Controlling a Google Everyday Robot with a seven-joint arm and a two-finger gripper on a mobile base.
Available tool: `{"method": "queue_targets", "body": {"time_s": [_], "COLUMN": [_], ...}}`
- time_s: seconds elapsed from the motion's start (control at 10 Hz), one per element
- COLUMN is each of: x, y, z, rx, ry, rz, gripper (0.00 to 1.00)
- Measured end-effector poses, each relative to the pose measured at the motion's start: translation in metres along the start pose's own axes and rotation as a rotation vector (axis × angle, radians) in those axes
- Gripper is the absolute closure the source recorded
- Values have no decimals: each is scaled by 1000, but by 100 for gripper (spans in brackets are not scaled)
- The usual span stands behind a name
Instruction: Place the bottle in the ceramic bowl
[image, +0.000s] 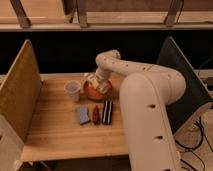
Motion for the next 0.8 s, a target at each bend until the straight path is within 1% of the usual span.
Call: {"method": "queue_targets", "body": {"time_s": [0.2,0.3,0.4,0.5,0.8], "x": [0,0,0,0,1], "y": [0,0,0,0,-1], "z": [0,1,0,1,1], "rx": [0,0,0,0,0], "ry": [0,1,0,1,1], "rz": [0,0,0,1,1], "gripper": [41,32,25,20,20]}}
